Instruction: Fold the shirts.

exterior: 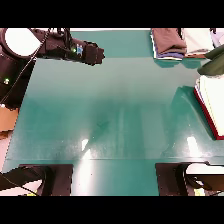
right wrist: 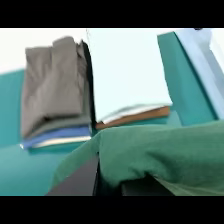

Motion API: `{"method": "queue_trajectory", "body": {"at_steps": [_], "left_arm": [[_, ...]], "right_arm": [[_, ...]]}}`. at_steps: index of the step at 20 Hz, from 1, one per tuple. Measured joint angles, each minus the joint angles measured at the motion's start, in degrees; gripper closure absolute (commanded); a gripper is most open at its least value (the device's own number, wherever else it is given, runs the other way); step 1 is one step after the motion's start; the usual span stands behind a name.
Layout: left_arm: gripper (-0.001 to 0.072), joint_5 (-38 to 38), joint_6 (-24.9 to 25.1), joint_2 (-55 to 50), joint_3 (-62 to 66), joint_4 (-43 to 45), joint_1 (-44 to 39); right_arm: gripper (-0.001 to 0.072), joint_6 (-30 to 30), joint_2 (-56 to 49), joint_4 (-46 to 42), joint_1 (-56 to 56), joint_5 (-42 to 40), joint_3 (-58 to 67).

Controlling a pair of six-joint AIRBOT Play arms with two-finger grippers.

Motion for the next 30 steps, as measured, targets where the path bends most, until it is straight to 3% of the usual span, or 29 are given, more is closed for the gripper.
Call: {"method": "queue_trajectory", "body": {"at_steps": [5, 15, 16, 18, 19, 23, 27, 30], "left_arm": [[0.0683, -0.1, 0.3, 0.0, 0.0, 0.0, 0.0], [0.0682, -0.1, 1.7, 0.0, 0.0, 0.0, 0.0], [0.0682, -0.2, 1.8, 0.0, 0.0, 0.0, 0.0], [0.0682, -0.3, 1.9, 0.0, 0.0, 0.0, 0.0], [0.0683, -0.4, 1.9, 0.0, 0.0, 0.0, 0.0], [0.0683, -0.4, 1.9, 0.0, 0.0, 0.1, 0.0], [0.0682, 0.1, 1.9, 0.0, 0.0, 0.1, 0.0], [0.0682, 0.4, 1.9, 0.0, 0.0, 0.0, 0.0]], "right_arm": [[0.0685, -1.4, 4.3, -4.7, -2.7, 4.6, -5.3], [0.0673, -5.4, 19.2, -9.8, -18.3, 12.9, -30.1], [0.0602, -5.6, 20.4, -10.8, -19.8, 13.2, -32.6], [0.0320, -5.7, 22.4, -13.0, -22.5, 13.5, -36.9], [0.0253, -5.8, 23.3, -14.3, -23.7, 13.4, -38.7], [0.0251, -5.8, 25.1, -16.2, -27.9, 12.1, -41.7], [0.0252, -5.5, 25.6, -6.5, -25.6, 9.3, -39.2], [0.0252, -5.4, 25.7, 1.8, -16.7, 7.8, -36.6]]}}
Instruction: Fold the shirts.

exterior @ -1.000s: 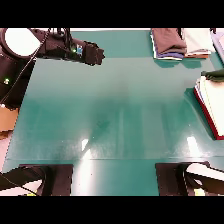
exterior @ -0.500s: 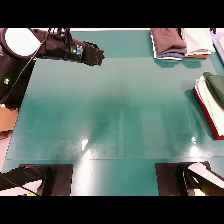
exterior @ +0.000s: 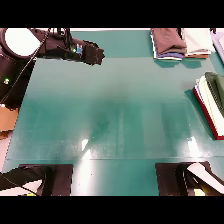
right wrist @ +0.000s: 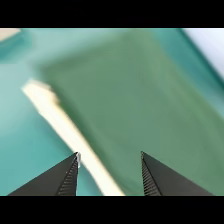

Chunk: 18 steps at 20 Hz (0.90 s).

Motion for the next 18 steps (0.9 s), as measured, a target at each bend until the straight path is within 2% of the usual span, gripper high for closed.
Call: {"method": "queue_trajectory", "body": {"at_steps": [6, 7, 8, 9, 13, 18], "left_arm": [[0.0682, 0.2, 0.0, 0.0, 0.0, 0.0, 0.0], [0.0682, 0.4, 0.0, 0.0, 0.0, 0.0, 0.0], [0.0682, 0.5, 0.0, 0.0, 0.0, 0.0, 0.0], [0.0682, 0.7, 0.0, 0.0, 0.0, 0.0, 0.0], [0.0682, 1.2, 0.0, 0.0, 0.0, 0.0, 0.0], [0.0682, 1.3, 0.0, 0.0, 0.0, 0.0, 0.0]], "right_arm": [[0.0267, 0.0, -0.6, 5.6, 28.0, -1.9, 2.0], [0.0384, 0.0, -1.0, 6.0, 32.6, -2.5, 2.1], [0.0600, 0.0, -1.3, 6.3, 36.7, -2.9, 2.1], [0.0682, 0.0, -1.8, 6.5, 40.6, -3.2, 2.2], [0.0683, -0.2, -3.3, 6.8, 51.8, -4.3, 2.3], [0.0682, -0.3, -3.9, 6.9, 56.8, -4.9, 2.3]]}}
